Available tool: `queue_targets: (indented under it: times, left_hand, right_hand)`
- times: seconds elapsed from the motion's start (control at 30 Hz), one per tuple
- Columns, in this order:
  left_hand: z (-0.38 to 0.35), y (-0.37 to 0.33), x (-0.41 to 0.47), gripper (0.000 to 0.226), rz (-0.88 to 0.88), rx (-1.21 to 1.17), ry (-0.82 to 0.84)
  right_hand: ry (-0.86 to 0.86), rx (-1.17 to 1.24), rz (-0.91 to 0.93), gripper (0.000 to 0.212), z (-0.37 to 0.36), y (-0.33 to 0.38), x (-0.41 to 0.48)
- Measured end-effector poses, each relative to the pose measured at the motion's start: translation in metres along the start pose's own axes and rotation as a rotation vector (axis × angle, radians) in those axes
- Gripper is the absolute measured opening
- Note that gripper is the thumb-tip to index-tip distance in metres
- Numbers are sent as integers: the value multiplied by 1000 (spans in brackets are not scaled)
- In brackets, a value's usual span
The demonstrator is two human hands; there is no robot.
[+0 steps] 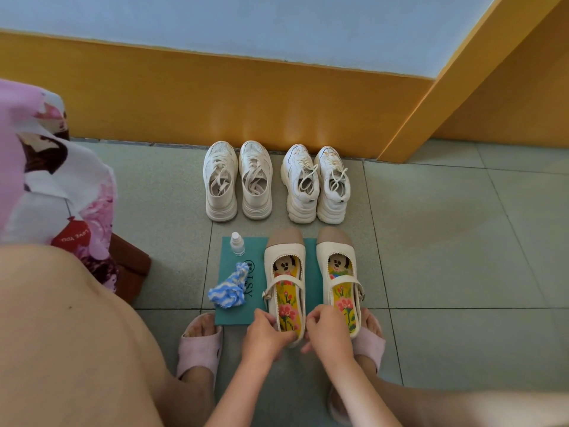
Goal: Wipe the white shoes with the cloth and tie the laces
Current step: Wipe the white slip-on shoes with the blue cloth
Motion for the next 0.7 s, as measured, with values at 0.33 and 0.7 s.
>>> queue_targets:
  times: [0.33,0.7]
  left_hand:
    - [5,-6,16,73,34,259,3]
    - [8,-12,22,82,21,434,-64]
  right_hand:
    - [-99,8,20,18,3,-2,-13]
    - [-118,96,11,15,2,-6,-13]
Point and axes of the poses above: each hand's wrist, its own x-axis towards the middle knuckle, its own z-axis out of the back of the hand, y = z × x, the point moved 10 cm from there along x, towards the middle knuckle, and after that the axes turned 11 degrees about x, right-handed, at the moved point
